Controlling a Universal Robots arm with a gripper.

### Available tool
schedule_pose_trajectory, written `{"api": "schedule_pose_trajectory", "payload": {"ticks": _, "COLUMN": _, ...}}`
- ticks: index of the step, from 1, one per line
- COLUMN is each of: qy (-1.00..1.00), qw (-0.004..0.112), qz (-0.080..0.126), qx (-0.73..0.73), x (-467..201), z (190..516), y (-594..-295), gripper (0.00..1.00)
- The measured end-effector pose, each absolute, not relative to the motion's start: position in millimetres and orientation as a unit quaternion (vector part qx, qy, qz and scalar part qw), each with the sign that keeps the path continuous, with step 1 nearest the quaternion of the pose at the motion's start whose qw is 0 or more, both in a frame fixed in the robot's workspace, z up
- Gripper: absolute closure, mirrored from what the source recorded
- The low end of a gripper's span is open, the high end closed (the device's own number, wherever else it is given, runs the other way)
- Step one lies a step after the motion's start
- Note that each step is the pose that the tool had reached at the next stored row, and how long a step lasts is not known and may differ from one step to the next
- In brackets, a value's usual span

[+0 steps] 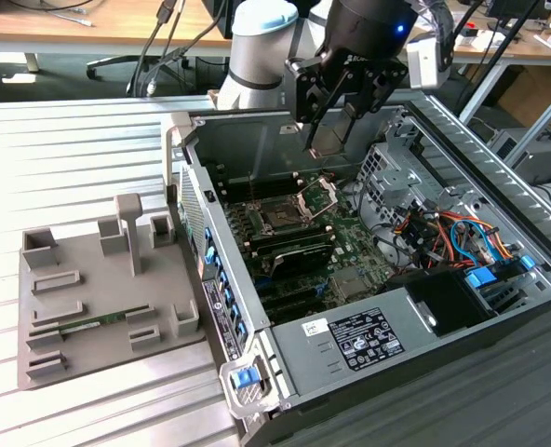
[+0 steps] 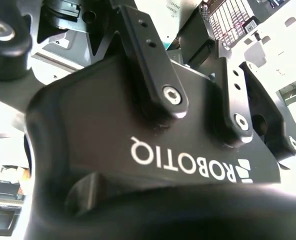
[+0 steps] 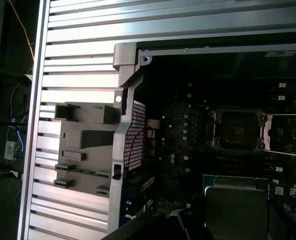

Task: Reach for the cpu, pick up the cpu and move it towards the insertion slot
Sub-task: 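Pick up the cpu and move it towards the insertion slot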

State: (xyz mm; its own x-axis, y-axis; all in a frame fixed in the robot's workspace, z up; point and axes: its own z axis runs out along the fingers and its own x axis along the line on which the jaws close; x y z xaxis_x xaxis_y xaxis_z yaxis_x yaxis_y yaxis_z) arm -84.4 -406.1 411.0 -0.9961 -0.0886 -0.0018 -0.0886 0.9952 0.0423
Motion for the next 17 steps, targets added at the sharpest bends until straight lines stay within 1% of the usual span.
{"api": "schedule_pose_trajectory", "payload": {"ticks": 17, "qy": -0.999, "qw": 0.0, "qz": -0.021, "qx": 0.044, "x": -69, "z": 411, "y": -406, "gripper": 0.45}}
